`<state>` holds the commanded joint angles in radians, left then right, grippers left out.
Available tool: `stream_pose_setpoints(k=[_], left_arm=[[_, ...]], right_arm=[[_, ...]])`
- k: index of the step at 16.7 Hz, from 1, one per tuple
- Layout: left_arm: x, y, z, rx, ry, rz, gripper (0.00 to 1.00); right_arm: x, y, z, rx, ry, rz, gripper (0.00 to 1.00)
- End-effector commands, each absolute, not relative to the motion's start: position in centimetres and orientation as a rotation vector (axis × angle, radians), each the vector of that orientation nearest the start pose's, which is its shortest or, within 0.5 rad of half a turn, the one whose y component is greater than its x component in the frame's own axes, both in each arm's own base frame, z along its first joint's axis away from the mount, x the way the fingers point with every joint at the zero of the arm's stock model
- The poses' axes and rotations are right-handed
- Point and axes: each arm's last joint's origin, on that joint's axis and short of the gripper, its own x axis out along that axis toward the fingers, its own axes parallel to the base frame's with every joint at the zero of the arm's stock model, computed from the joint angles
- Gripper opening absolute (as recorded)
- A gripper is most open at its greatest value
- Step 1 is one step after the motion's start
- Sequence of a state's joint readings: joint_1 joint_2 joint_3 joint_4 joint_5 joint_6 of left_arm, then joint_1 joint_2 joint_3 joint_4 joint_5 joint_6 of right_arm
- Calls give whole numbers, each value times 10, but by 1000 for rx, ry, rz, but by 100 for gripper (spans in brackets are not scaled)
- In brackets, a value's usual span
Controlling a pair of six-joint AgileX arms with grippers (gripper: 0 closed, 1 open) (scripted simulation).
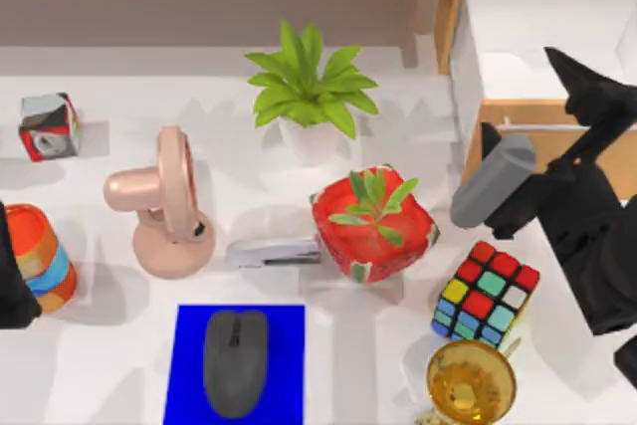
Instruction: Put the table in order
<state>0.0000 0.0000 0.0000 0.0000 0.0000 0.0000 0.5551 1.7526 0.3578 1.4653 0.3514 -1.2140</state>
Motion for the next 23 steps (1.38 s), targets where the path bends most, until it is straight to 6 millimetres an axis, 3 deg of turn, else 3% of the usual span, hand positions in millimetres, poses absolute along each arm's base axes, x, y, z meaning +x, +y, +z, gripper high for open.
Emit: stream_pose_setpoints(k=[4,7,14,23], left_arm=[[106,-1,160,0,0,0,100],[106,-1,160,0,0,0,100],[106,-1,160,0,0,0,100],[106,-1,160,0,0,0,100]], right_arm=[[229,92,105,-1448,-80,35,100],[228,74,92,-1553,-6,-4,100],[228,72,88,-1571,8,-1,100],[251,64,85,-1566,12,-6,100]])
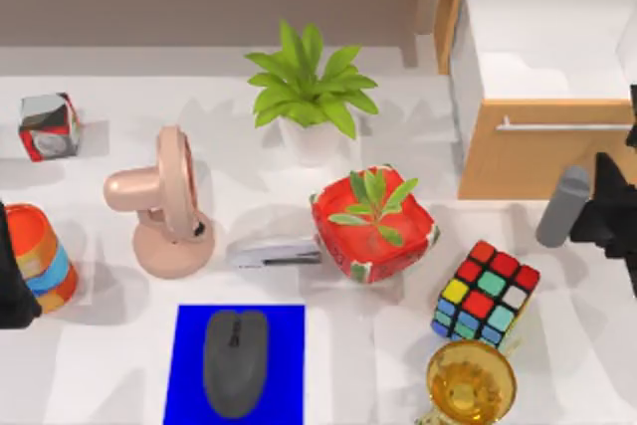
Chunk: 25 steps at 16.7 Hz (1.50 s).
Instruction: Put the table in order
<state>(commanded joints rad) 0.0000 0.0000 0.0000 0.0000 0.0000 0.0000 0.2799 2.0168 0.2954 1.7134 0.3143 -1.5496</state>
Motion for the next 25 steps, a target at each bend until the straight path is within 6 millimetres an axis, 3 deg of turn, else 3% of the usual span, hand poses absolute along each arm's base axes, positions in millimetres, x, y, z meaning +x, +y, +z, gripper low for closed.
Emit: stream_pose_setpoints(k=[8,21,25], left_arm=[[106,-1,160,0,0,0,100],[106,-1,160,0,0,0,100],[106,-1,160,0,0,0,100]], right_arm=[[253,71,89,-1571,8,-8,100],[253,71,89,-1571,8,-8,2],[253,71,89,-1571,8,-8,0]])
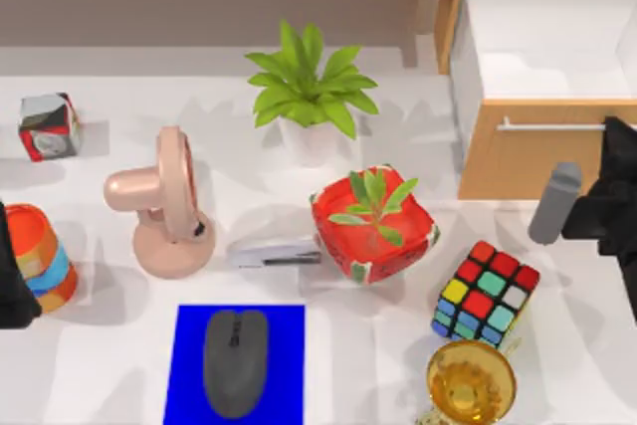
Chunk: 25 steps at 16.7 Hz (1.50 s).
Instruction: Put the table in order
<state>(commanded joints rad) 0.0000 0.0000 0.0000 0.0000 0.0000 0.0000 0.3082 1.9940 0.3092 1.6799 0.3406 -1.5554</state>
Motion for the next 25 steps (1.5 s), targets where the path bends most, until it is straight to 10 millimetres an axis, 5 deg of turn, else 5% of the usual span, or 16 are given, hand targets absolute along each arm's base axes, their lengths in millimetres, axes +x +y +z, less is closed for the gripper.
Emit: stream_pose_setpoints(k=[7,13,20,25], left_arm=[[106,-1,160,0,0,0,100],[106,-1,160,0,0,0,100],[106,-1,160,0,0,0,100],[106,-1,160,0,0,0,100]], right_arm=[[257,71,87,-1571,16,-1,0],[310,71,89,-1568,9,-9,0],[318,71,87,-1570,16,3,0],[364,72,89,-1568,6,-8,0]])
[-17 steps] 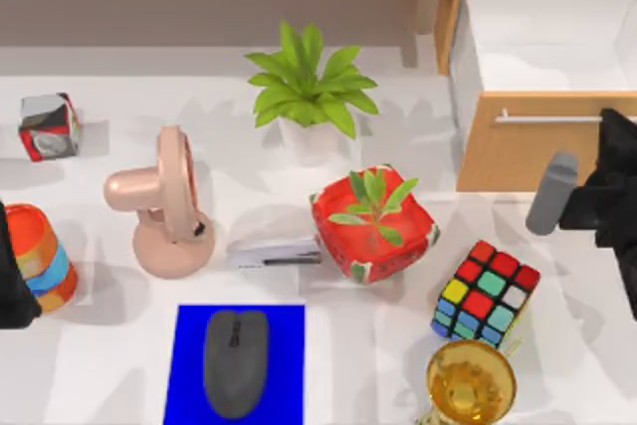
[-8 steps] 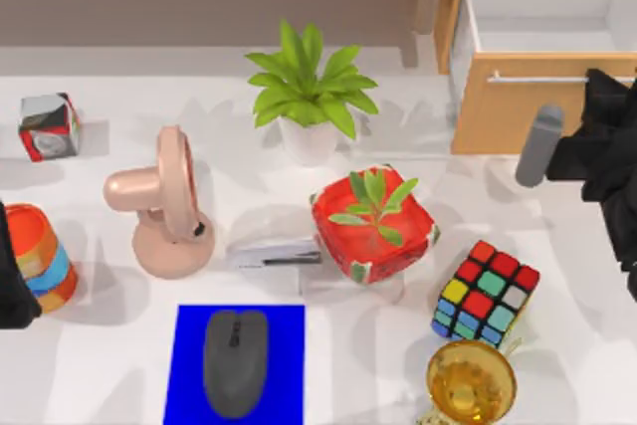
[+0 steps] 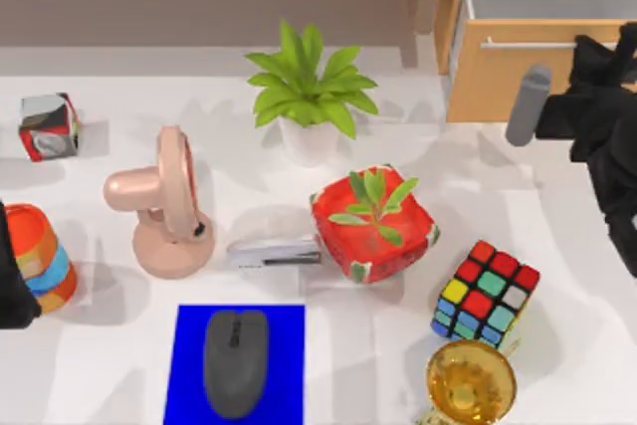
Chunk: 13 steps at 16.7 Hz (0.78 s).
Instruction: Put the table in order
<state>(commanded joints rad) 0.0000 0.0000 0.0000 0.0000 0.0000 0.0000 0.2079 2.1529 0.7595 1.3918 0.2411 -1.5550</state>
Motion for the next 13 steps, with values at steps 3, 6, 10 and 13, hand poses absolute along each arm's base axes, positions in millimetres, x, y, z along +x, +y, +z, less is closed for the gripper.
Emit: stream_pose_setpoints(k=[3,6,10,13], left_arm=[[106,-1,160,0,0,0,100],[106,-1,160,0,0,0,100],[106,-1,160,0,0,0,100],[106,-1,160,0,0,0,100]], right_arm=[[377,71,88,-1567,13,-1,0],[376,72,88,-1565,13,1,0],[393,72,86,-1569,18,6,0],[422,72,89,-1566,6,-6,0]])
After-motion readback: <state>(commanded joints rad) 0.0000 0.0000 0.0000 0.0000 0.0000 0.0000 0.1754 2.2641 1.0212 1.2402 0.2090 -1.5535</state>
